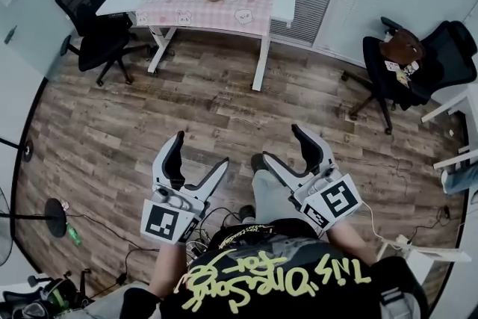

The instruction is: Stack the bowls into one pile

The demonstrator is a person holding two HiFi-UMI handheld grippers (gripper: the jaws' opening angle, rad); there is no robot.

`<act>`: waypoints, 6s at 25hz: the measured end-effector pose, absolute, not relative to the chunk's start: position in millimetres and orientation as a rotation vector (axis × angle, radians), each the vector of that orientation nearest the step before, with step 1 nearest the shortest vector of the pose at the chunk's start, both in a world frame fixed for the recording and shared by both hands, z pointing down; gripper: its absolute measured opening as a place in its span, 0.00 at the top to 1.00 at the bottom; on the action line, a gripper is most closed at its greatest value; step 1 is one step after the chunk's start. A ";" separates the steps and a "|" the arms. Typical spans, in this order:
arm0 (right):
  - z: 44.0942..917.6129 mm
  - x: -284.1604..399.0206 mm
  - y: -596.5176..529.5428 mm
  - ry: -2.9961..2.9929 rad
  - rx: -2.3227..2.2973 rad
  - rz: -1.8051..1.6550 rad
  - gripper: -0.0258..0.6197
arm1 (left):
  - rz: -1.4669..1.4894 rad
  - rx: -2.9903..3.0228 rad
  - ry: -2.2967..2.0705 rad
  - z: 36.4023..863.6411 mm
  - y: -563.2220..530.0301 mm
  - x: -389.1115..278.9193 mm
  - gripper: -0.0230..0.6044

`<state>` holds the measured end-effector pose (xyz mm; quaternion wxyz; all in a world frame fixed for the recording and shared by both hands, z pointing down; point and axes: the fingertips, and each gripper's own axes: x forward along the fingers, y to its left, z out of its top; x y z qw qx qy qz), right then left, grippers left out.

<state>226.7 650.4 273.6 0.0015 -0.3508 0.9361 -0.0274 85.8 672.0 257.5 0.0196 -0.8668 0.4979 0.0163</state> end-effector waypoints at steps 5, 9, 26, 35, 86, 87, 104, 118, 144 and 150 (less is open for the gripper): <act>283.9 219.7 626.7 2.952 -1.053 -0.112 0.48 | 0.055 -2.674 1.573 260.3 649.5 81.1 0.30; 292.5 204.2 595.8 2.973 -0.999 -0.123 0.48 | 0.055 -2.665 1.606 266.4 618.8 70.8 0.30; 281.0 193.7 384.9 3.014 -0.876 -0.065 0.48 | 0.084 -2.590 1.657 258.4 412.9 67.5 0.30; 284.2 189.4 301.8 3.030 -0.788 -0.091 0.48 | 0.061 -2.557 1.740 261.7 339.0 65.6 0.30; 288.0 100.4 171.7 3.086 -0.595 0.005 0.48 | 0.044 -2.511 1.765 279.5 209.7 -12.9 0.32; 287.5 95.7 160.6 3.078 -0.606 0.001 0.48 | 0.034 -2.523 1.754 280.4 199.5 -17.2 0.32; 274.8 5.2 -17.5 3.025 -0.810 -0.059 0.48 | -0.013 -2.658 1.582 268.4 7.4 -115.3 0.32; 280.0 -10.7 -101.7 2.956 -1.044 -0.102 0.48 | -0.021 -2.815 1.357 277.3 -93.4 -131.1 0.32; 307.8 15.2 -115.8 3.153 -0.750 -0.162 0.48 | -0.176 -2.948 1.258 319.4 -116.4 -84.9 0.32; 352.2 17.8 -106.7 3.329 -0.595 -0.186 0.48 | -0.270 -3.042 1.167 350.2 -111.4 -74.4 0.31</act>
